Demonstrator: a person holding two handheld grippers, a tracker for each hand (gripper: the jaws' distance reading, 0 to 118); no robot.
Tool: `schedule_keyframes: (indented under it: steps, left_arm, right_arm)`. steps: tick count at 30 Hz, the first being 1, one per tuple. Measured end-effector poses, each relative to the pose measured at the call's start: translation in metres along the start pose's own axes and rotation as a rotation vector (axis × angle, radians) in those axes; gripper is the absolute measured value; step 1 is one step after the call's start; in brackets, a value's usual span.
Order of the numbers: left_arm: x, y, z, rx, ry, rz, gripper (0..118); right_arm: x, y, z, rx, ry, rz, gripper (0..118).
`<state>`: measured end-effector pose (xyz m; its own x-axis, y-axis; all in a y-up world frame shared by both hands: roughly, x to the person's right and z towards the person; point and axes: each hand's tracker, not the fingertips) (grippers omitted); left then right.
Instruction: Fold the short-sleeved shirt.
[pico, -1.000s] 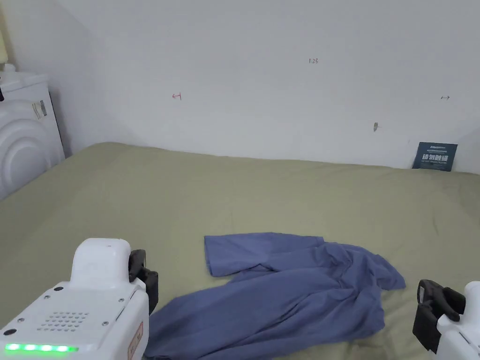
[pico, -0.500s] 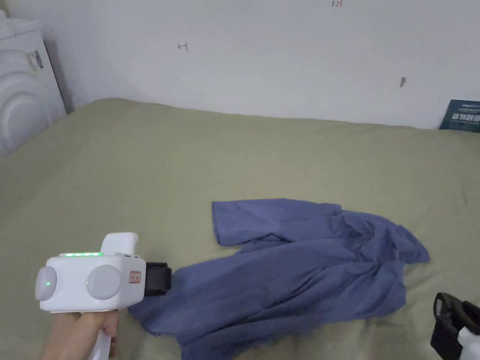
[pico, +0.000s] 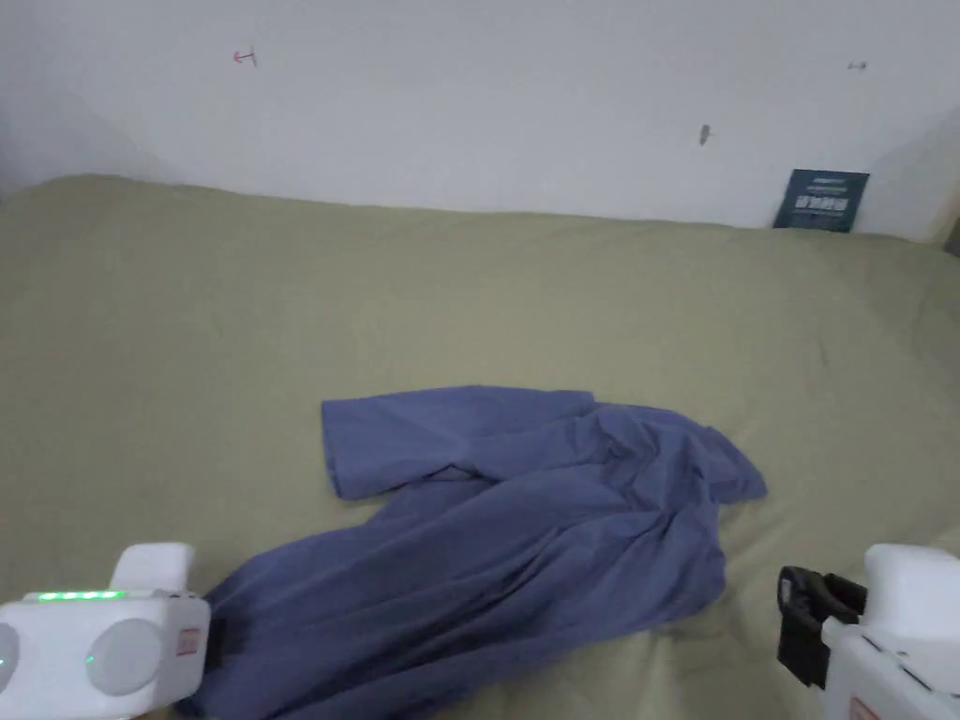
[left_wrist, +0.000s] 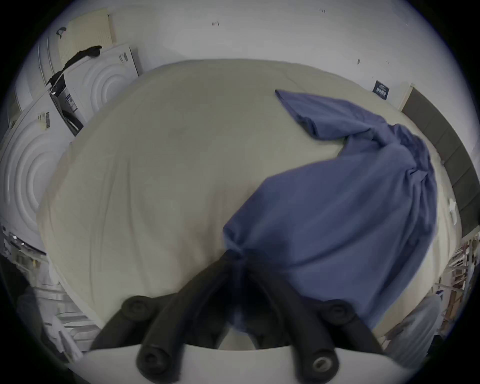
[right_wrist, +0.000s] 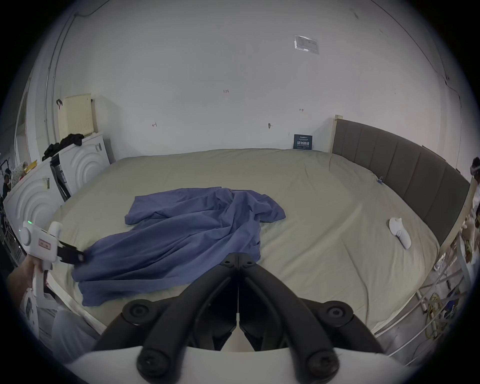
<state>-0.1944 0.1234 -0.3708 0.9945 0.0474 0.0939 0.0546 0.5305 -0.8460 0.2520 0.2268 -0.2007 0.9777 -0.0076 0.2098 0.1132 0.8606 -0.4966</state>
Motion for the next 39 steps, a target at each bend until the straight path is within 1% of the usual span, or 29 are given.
schedule_keyframes:
  steps: [1,2,5,6,9,10,12,14,15,16,17,18,19,20,21,23,24,25,26,27,28,29,30,31,33,35,36,37,39]
  left_arm:
    - [-0.002,0.003,-0.003,-0.029,0.009,0.032,0]
    - [0.0,0.005,-0.004,-0.041,-0.011,0.031,0]
    - [0.004,0.005,-0.01,-0.036,-0.001,-0.017,0]
    - [0.022,-0.001,0.003,-0.011,0.02,-0.035,0]
    - [0.034,-0.007,0.007,-0.01,0.016,-0.047,0]
    - [0.02,0.002,0.003,-0.021,-0.001,-0.036,0]
    - [0.021,0.003,0.004,-0.019,-0.007,-0.033,0]
    - [0.018,0.007,0.003,-0.023,-0.015,-0.037,0]
    - [0.019,0.007,0.003,-0.023,-0.011,-0.049,0]
    - [0.02,0.007,0.002,-0.026,-0.01,-0.052,0]
    - [0.021,0.007,0.002,-0.024,-0.011,-0.054,0]
    - [0.024,0.01,0.004,-0.023,-0.007,-0.052,1]
    - [0.025,0.011,0.004,-0.026,-0.006,-0.053,1]
    - [0.027,0.011,0.003,-0.028,-0.006,-0.053,1]
    - [0.024,0.012,0.0,-0.03,-0.008,-0.051,1]
    - [0.018,0.013,-0.004,-0.035,-0.008,-0.055,1]
    - [0.019,0.014,-0.005,-0.038,-0.006,-0.06,1]
    - [0.019,0.015,-0.005,-0.039,-0.006,-0.062,1]
    - [0.012,0.013,-0.009,-0.042,-0.007,-0.066,1]
    - [0.011,0.014,-0.009,-0.044,-0.008,-0.066,1]
    - [0.01,0.017,-0.008,-0.049,-0.01,-0.063,1]
    - [0.008,0.02,-0.005,-0.054,-0.012,-0.066,1]
    - [0.01,0.02,0.001,-0.047,-0.014,-0.062,1]
    - [0.008,0.024,0.006,-0.039,-0.019,-0.062,1]
    - [0.001,0.037,0.028,0.025,0.017,-0.073,1]
    - [-0.007,0.053,0.058,0.074,0.007,-0.061,1]
    - [-0.013,0.064,0.074,0.114,0.014,-0.046,1]
    - [-0.017,0.075,0.089,0.144,0.032,-0.049,1]
    - [-0.022,0.096,0.127,0.227,0.087,-0.066,1]
  right_arm:
    - [0.005,0.005,-0.007,-0.008,-0.008,0.011,3]
    - [0.01,0.01,-0.015,-0.013,-0.015,0.015,3]
    - [0.031,0.032,-0.052,-0.044,-0.033,0.023,3]
    - [0.038,0.041,-0.07,-0.055,-0.046,0.018,3]
    - [0.056,0.069,-0.129,-0.106,-0.058,0.025,3]
    - [0.06,0.077,-0.149,-0.126,-0.07,0.033,3]
    - [0.071,0.092,-0.195,-0.174,-0.049,0.033,3]
    - [0.082,0.102,-0.239,-0.228,-0.061,-0.001,3]
    - [0.087,0.105,-0.261,-0.257,-0.064,-0.014,16]
    - [0.092,0.107,-0.279,-0.296,-0.07,-0.028,48]
    - [0.095,0.105,-0.302,-0.384,-0.051,-0.032,91]
    - [0.099,0.1,-0.32,-0.401,-0.067,-0.051,118]
    - [0.099,0.095,-0.333,-0.361,-0.09,-0.036,114]
    - [0.097,0.085,-0.344,-0.432,-0.115,-0.015,109]
    - [0.095,0.076,-0.358,-0.486,-0.131,0.008,108]
    - [0.089,0.056,-0.374,-0.58,-0.102,0.063,107]
    - [0.086,0.055,-0.371,-0.565,-0.13,0.065,107]
    - [0.085,0.062,-0.366,-0.515,-0.139,0.043,106]
    - [0.084,0.066,-0.366,-0.54,-0.139,0.042,100]
    - [0.082,0.073,-0.358,-0.542,-0.094,0.049,79]
    - [0.079,0.079,-0.349,-0.533,-0.072,0.067,45]
    - [0.074,0.086,-0.34,-0.516,-0.072,0.1,4]
    - [0.072,0.091,-0.328,-0.455,-0.075,0.114,4]
    - [0.073,0.094,-0.317,-0.445,-0.074,0.126,4]
    - [0.08,0.118,-0.269,-0.386,-0.049,0.102,4]
    - [0.091,0.142,-0.228,-0.308,-0.051,0.082,4]
    - [0.088,0.164,-0.204,-0.277,-0.043,0.069,4]
    - [0.093,0.177,-0.184,-0.265,-0.01,0.06,4]
    - [0.101,0.203,-0.136,-0.203,-0.002,0.05,4]
